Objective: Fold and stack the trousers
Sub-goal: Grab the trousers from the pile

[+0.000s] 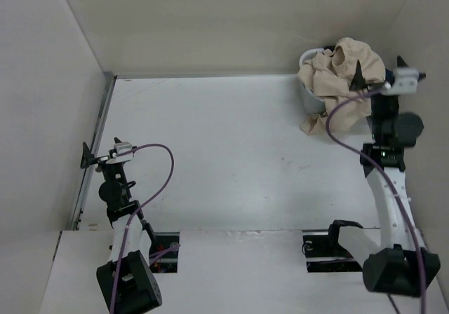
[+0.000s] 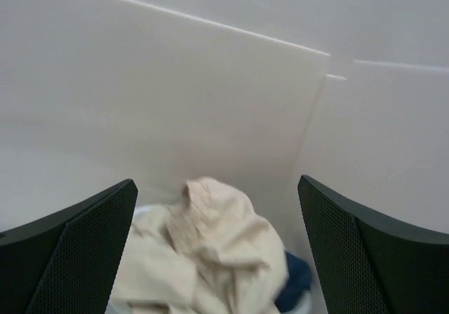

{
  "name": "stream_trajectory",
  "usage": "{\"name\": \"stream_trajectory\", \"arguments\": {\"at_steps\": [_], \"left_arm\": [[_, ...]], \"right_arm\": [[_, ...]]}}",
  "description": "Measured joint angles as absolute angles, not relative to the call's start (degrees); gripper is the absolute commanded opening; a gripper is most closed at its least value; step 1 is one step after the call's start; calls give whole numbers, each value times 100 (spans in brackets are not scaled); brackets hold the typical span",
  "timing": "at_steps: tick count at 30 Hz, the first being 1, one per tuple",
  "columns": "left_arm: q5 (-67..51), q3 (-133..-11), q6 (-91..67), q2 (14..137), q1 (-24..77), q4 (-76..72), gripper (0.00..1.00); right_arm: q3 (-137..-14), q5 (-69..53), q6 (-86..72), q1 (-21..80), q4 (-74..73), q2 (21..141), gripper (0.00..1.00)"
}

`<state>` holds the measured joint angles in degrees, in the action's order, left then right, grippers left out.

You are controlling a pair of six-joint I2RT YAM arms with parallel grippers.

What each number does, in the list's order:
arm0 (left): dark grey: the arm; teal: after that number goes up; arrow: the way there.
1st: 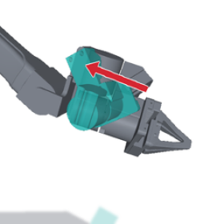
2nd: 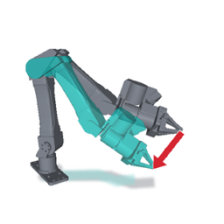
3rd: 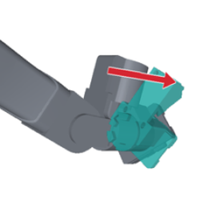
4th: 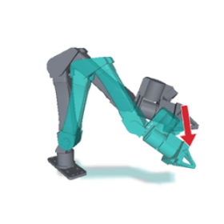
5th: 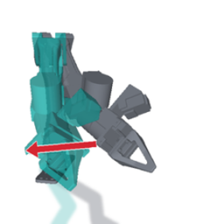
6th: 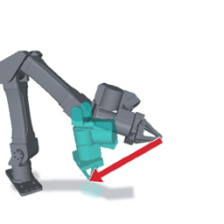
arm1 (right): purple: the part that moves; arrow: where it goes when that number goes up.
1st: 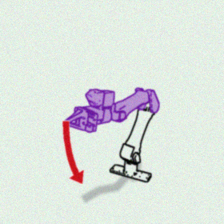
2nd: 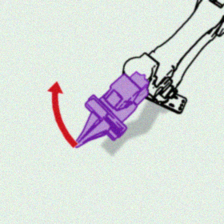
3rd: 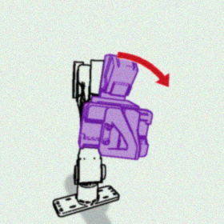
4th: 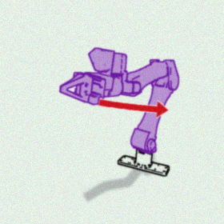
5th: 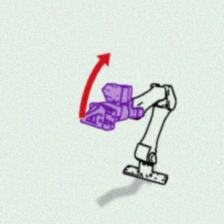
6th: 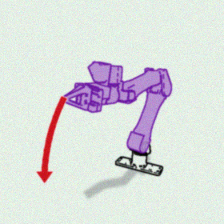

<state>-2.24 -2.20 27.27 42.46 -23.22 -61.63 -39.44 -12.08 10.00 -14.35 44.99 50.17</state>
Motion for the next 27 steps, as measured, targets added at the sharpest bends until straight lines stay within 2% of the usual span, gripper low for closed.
{"name": "stream_trajectory", "arguments": {"at_steps": [3, 5, 7, 10, 13, 16, 21, 25, 27], "left_arm": [[-224, -281, 2724, 4219, -2279, -5841, 100], [-248, -823, 2744, 4213, -2128, -4842, 100], [-460, -2018, 2742, 4445, -1835, -3446, 100], [-967, -3924, 2670, 5111, -1358, -1680, 100], [-1651, -5671, 2508, 6020, -672, 78, 100], [-2091, -6619, 2329, 6928, 47, 1634, 100], [-2165, -6834, 2215, 7894, 716, 3011, 100], [-2156, -6834, 2145, 8020, 751, 3461, 100], [-2156, -6851, 2117, 8014, 703, 3522, 100]], "right_arm": [[-6394, -8, 1601, -257, 2711, 6193, 100], [-7004, 1007, 1828, 121, 2231, 6600, 100], [-7363, 1684, 1992, 279, 1828, 6995, 100], [-8191, 1890, 1946, 305, 882, 7817, 100], [-9922, 1780, 1619, 242, -576, 9155, 100], [-11192, 1717, 1275, 180, -1540, 10385, 100], [-12302, 1997, 871, 104, -2526, 11961, 100], [-12672, 2526, 703, 5, -2840, 12645, 100], [-12669, 2683, 587, -73, -3026, 12735, 58]]}}
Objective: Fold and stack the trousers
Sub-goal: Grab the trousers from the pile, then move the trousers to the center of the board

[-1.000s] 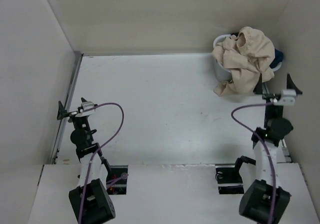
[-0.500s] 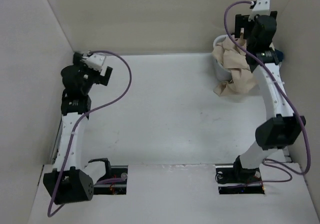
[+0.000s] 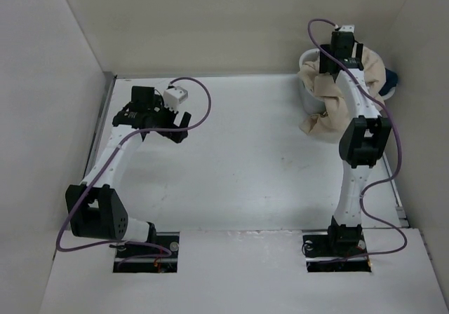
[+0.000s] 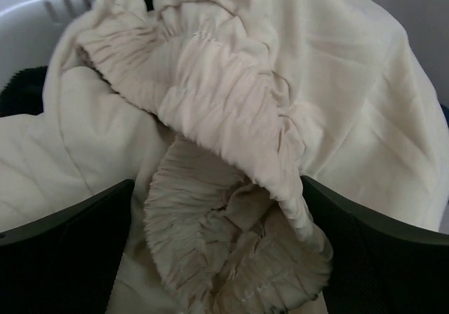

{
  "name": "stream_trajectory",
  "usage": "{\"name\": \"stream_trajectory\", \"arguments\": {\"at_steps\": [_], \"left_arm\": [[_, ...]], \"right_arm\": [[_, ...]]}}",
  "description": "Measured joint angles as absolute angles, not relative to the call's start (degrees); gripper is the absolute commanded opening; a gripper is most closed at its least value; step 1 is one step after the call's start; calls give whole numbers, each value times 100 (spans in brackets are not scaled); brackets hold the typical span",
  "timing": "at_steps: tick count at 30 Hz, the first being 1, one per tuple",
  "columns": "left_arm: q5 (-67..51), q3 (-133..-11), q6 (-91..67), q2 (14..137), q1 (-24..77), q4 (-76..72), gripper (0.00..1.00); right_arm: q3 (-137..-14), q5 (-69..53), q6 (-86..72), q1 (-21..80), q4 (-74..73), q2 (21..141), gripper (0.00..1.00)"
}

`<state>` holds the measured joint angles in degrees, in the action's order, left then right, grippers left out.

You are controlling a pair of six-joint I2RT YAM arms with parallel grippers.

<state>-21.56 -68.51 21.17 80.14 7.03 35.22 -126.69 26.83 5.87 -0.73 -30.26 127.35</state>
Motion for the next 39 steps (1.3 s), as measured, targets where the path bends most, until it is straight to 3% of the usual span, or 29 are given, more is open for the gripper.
{"name": "stream_trajectory", "arguments": {"at_steps": [1, 2, 4, 5, 12, 16, 18, 25, 27, 31, 36, 39], "left_arm": [[-2152, -6864, 2104, 8014, 668, 3546, 100], [-2154, -6869, 2097, 8014, 635, 3559, 100], [-2150, -6897, 2091, 8014, 582, 3586, 100], [-2150, -6904, 2086, 8014, 565, 3586, 100], [-2145, -6914, 2075, 7964, 541, 3592, 100], [-2150, -6914, 2058, 7728, 539, 3588, 100], [-2158, -6914, 2038, 7485, 543, 3583, 100], [-2322, -6917, 1859, 6890, 478, 3487, 100], [-2397, -6945, 1769, 6818, 355, 3428, 100], [-2552, -7185, 1573, 6796, -3, 3269, 100], [-2864, -7682, 1404, 6803, -458, 3157, 100], [-3039, -8005, 1341, 6849, -770, 3015, 100]], "right_arm": [[-12656, 2722, 561, -97, -3057, 12735, 46], [-12639, 2755, 484, -115, -3059, 12713, 27], [-12420, 2794, 226, -161, -3039, 12551, 6], [-12296, 2805, 126, -183, -3037, 12462, 0], [-11791, 2939, -73, -231, -3030, 11380, 0], [-11863, 3382, 257, 292, -2954, 10497, 0], [-11878, 3673, 578, 854, -2676, 10042, 0], [-12079, 3830, 2436, 4491, -268, 8753, 0], [-12265, 3656, 3039, 5485, 744, 8691, 0], [-13030, 3483, 3767, 6381, 1942, 9070, 0], [-14149, 3785, 4130, 6565, 2764, 10053, 0], [-13867, 4344, 4167, 6403, 2880, 10381, 0]]}}
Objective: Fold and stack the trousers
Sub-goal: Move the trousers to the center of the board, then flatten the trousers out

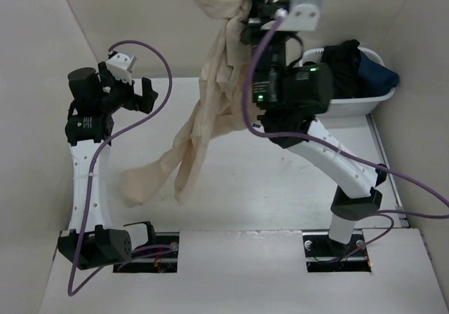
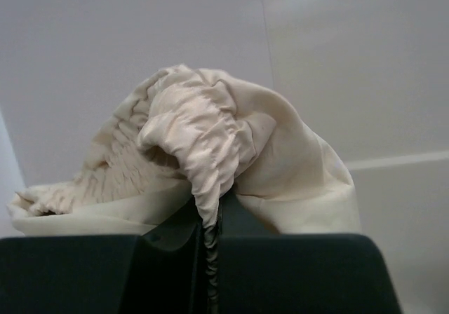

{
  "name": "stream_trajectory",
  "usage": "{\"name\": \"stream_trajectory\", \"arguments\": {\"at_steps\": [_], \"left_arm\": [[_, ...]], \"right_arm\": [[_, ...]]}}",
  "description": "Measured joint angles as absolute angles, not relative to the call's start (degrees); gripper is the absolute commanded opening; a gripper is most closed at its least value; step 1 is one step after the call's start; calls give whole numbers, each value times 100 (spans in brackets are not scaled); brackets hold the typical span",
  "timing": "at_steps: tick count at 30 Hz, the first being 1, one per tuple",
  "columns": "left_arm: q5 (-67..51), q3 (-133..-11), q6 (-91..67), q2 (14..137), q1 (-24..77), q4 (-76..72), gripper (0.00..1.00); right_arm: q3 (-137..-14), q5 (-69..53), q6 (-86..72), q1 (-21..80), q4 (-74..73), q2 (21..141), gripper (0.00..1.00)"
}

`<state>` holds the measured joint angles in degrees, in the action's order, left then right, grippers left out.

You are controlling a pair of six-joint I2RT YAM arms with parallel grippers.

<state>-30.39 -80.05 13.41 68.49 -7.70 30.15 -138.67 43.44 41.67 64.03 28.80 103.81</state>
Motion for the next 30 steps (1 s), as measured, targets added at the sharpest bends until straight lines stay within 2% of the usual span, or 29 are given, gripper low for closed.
{"name": "stream_trajectory", "arguments": {"at_steps": [3, 4, 6, 8, 11, 12, 16, 18, 22, 23, 25, 30], "left_arm": [[-3157, -8197, 1347, 6973, -1022, 2939, 100], [-3190, -8237, 1369, 7037, -1116, 2930, 100], [-3210, -8250, 1520, 7129, -1253, 3002, 100], [-3192, -8272, 1831, 7220, -1269, 3288, 100], [-3173, -8289, 2405, 7299, -945, 3935, 100], [-3142, -8289, 2591, 7312, -801, 4156, 100], [-2936, -8130, 3260, 7334, 84, 5041, 100], [-2733, -7780, 3319, 7319, 718, 5253, 100], [-2486, -7247, 3242, 7373, 2032, 5537, 100], [-2434, -7142, 3203, 7391, 2368, 5518, 100], [-2340, -6801, 3129, 7550, 3205, 5356, 100], [-2060, -6294, 2941, 8390, 3489, 5030, 100]], "right_arm": [[-12254, 4989, 3896, 6003, 2906, 10151, 0], [-11386, 5286, 3719, 5791, 2812, 10014, 6], [-10224, 5642, 3334, 5513, 2473, 9946, 52], [-9504, 5756, 2851, 5295, 1811, 9944, 80], [-9277, 5387, 1988, 5035, 307, 9942, 84], [-9297, 5148, 1579, 4923, -220, 9909, 100], [-9067, 3395, -287, 4104, -1831, 9351, 100], [-8001, 2390, -1223, 3326, -1640, 8501, 100], [-6578, 1752, -2296, 2261, -1776, 7330, 100], [-6410, 1664, -2418, 2189, -1780, 7238, 94], [-6259, 1514, -2473, 2141, -1796, 7314, 85], [-6346, 1461, -2314, 2211, -1835, 8471, 91]]}}
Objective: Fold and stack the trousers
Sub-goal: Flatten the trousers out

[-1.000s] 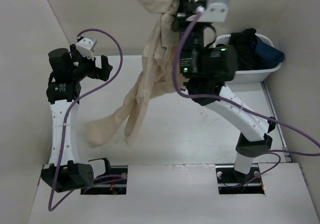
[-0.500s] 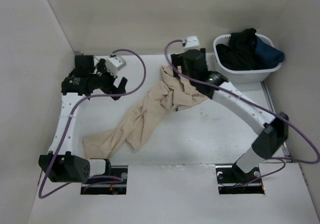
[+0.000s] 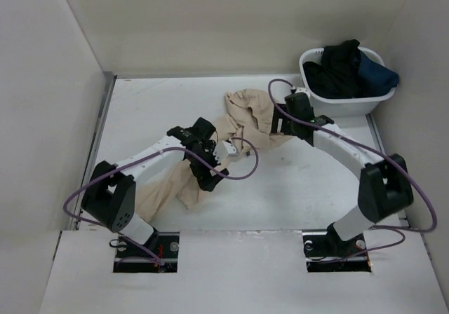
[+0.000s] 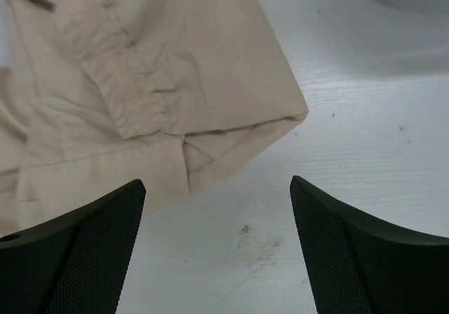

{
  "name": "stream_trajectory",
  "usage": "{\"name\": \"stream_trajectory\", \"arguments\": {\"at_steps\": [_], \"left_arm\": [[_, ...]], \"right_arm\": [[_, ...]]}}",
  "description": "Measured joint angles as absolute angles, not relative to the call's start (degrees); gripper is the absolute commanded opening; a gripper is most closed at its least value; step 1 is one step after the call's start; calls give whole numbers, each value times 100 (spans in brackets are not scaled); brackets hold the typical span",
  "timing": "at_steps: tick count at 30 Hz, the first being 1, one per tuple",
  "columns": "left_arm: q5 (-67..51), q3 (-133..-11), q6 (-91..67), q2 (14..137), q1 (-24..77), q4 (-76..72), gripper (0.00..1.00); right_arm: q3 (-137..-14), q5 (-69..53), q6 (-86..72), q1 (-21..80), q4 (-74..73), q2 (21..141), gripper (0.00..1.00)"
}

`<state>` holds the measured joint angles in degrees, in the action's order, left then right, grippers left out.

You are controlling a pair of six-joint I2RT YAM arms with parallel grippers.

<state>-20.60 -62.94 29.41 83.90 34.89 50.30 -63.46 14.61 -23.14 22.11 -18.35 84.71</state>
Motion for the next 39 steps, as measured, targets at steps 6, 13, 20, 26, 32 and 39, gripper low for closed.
{"name": "stream_trajectory", "arguments": {"at_steps": [6, 13, 20, 26, 32, 39], "left_arm": [[-1557, -5658, 2751, 9021, 3634, 4449, 81], [-1483, -5544, 2543, 9166, 3238, 4160, 15], [-1619, -5535, 2504, 8980, 2504, 4130, 3], [-1741, -5535, 2510, 8169, 1640, 4189, 2], [-1933, -6453, 2698, 7762, -8, 4648, 2], [-2241, -8239, 3127, 7776, -2495, 4928, 3]], "right_arm": [[-7430, 1466, -1907, 2613, -2025, 10151, 90], [-8311, 1302, -1861, 2738, -1927, 10934, 84], [-8597, 1229, -1975, 2628, -2027, 11485, 53], [-8656, 1155, -2108, 2569, -2220, 11660, 0], [-8523, 598, -2453, 2408, -2504, 10676, 0], [-7555, -506, -3070, 681, -2652, 7269, 0]]}}
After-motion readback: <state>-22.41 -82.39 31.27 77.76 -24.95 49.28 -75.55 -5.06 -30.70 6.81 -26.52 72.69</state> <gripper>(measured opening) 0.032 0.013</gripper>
